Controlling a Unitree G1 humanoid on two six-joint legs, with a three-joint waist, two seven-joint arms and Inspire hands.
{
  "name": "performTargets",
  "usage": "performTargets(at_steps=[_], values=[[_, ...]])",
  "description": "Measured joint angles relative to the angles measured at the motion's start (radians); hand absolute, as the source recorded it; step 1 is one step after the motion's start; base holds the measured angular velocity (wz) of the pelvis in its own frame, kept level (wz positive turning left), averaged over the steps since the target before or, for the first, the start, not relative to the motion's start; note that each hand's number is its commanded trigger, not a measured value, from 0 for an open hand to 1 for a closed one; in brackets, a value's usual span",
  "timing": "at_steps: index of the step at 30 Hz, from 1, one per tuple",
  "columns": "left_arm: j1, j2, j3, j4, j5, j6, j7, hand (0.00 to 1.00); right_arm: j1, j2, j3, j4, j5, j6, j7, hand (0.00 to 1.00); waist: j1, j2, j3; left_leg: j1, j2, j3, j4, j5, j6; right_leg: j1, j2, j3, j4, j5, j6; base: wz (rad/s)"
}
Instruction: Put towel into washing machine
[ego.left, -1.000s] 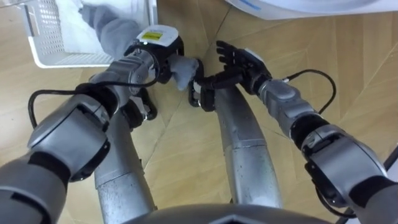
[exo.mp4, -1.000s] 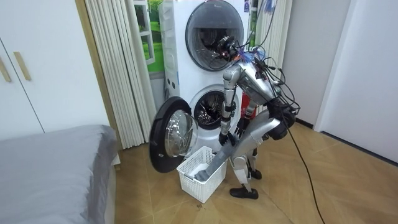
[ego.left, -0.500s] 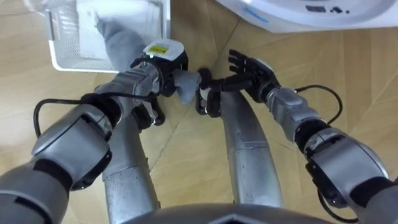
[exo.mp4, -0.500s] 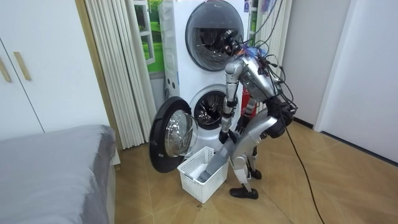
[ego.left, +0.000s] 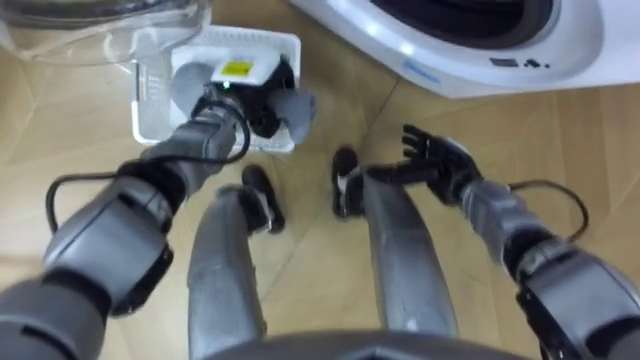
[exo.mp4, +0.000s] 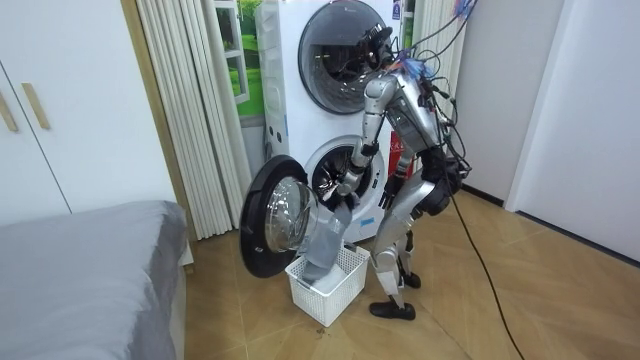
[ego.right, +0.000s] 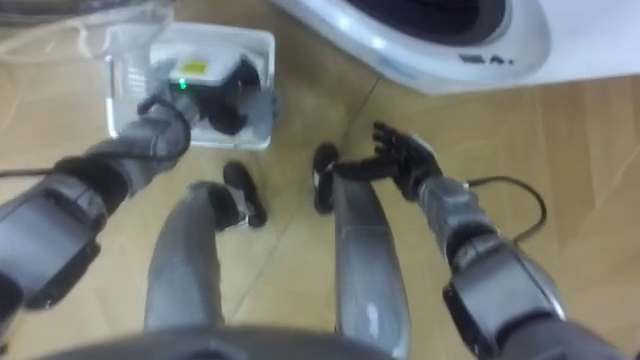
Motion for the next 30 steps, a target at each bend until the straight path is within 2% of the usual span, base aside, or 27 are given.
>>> performTargets(at_steps=[2, 5, 7, 8, 10, 12, 14, 17, 20, 22, 23, 27, 30], values=[[0.0, -0.008, 0.03, -0.015, -0.061, -0.006, 0.018, 1.0, 0.003, 0.002, 0.0, -0.003, -0.001, 0.0, 0.0, 0.0, 0.005, 0.005, -0.0003, 0.02, -0.013, -0.004, -0.016, 0.004, -0.001, 0.017, -0.007, -0.001, -0.006, -0.002, 0.003, 0.15], [0.01, -0.028, 0.056, -0.037, -0.217, -0.026, 0.018, 1.0, 0.003, 0.012, 0.0, -0.019, -0.041, 0.0, 0.001, 0.0, 0.008, 0.008, -0.0013, 0.047, -0.024, -0.008, -0.046, 0.014, -0.002, 0.045, -0.016, -0.009, -0.023, -0.003, 0.006, 0.13], [0.026, -0.051, 0.062, -0.069, -0.379, -0.028, -0.014, 1.0, 0.002, 0.017, 0.0, -0.02, -0.057, 0.002, 0.0, 0.0, 0.022, 0.008, -0.0014, 0.069, -0.033, -0.01, -0.065, 0.019, -0.003, 0.067, -0.021, -0.011, -0.035, -0.004, 0.008, 0.1], [0.035, -0.056, 0.064, -0.082, -0.425, -0.028, -0.029, 1.0, -0.001, 0.019, -0.001, -0.021, -0.068, 0.005, -0.001, 0.0, 0.026, 0.007, -0.0016, 0.075, -0.035, -0.009, -0.068, 0.019, -0.003, 0.07, -0.023, -0.01, -0.035, -0.005, 0.01, 0.0], [0.066, -0.084, 0.074, -0.13, -0.608, -0.028, -0.111, 1.0, -0.02, 0.022, -0.014, -0.029, -0.111, 0.023, -0.001, 0.0, 0.042, 0.007, -0.0019, 0.082, -0.047, -0.008, -0.081, 0.024, -0.002, 0.071, -0.029, -0.005, -0.035, -0.008, 0.014, 0.05], [0.106, -0.092, 0.072, -0.173, -0.732, -0.028, -0.184, 1.0, -0.025, 0.035, -0.034, -0.049, -0.148, 0.023, -0.002, 0.0, 0.052, 0.003, -0.0043, 0.084, -0.049, -0.009, -0.08, 0.025, -0.002, 0.071, -0.032, -0.007, -0.035, -0.009, 0.015, 0.05], [0.14, -0.099, 0.055, -0.19, -0.86, -0.026, -0.264, 1.0, -0.029, 0.048, -0.04, -0.079, -0.157, 0.024, 0.001, 0.0, 0.057, -0.001, -0.0114, 0.084, -0.049, -0.009, -0.079, 0.027, -0.002, 0.072, -0.033, -0.008, -0.034, -0.009, 0.015, 0.02], [0.173, -0.121, 0.013, -0.196, -1.083, 0.0, -0.41, 1.0, -0.056, 0.062, -0.04, -0.103, -0.176, 0.024, -0.001, 0.0, 0.064, -0.011, -0.0199, 0.092, -0.05, -0.012, -0.079, 0.031, 0.001, 0.085, -0.037, -0.016, -0.037, -0.009, 0.015, 0.05], [0.198, -0.121, 0.01, -0.196, -1.174, 0.018, -0.484, 1.0, -0.056, 0.062, -0.039, -0.103, -0.215, 0.041, -0.002, 0.0, 0.066, -0.023, -0.0314, 0.119, -0.048, -0.016, -0.085, 0.033, 0.0, 0.118, -0.034, -0.023, -0.054, -0.008, 0.014, 0.02], [0.221, -0.112, 0.004, -0.195, -1.27, 0.039, -0.532, 1.0, -0.043, 0.06, -0.039, -0.103, -0.225, 0.048, 0.004, 0.0, 0.068, -0.037, -0.047, 0.149, -0.045, -0.017, -0.108, 0.035, -0.002, 0.151, -0.024, -0.024, -0.079, 0.002, 0.014, -0.06], [0.225, -0.111, 0.005, -0.194, -1.288, 0.044, -0.542, 1.0, -0.043, 0.06, -0.04, -0.103, -0.23, 0.051, 0.005, 0.0, 0.068, -0.038, -0.0507, 0.154, -0.044, -0.018, -0.116, 0.037, -0.002, 0.157, -0.021, -0.025, -0.091, 0.009, 0.014, -0.11], [0.233, -0.108, 0.005, -0.194, -1.348, 0.087, -0.597, 1.0, -0.044, 0.054, -0.04, -0.103, -0.266, 0.066, 0.021, 0.0, 0.082, -0.036, -0.0538, 0.173, -0.046, -0.018, -0.159, 0.061, 0.002, 0.184, -0.005, -0.03, -0.149, 0.045, 0.017, -0.03], [0.251, -0.107, 0.004, -0.195, -1.389, 0.099, -0.627, 1.0, -0.039, 0.056, -0.05, -0.103, -0.314, 0.066, 0.032, 0.0, 0.095, -0.035, -0.0536, 0.174, -0.046, -0.018, -0.176, 0.073, 0.003, 0.19, -0.006, -0.033, -0.172, 0.058, 0.016, 0.03]])
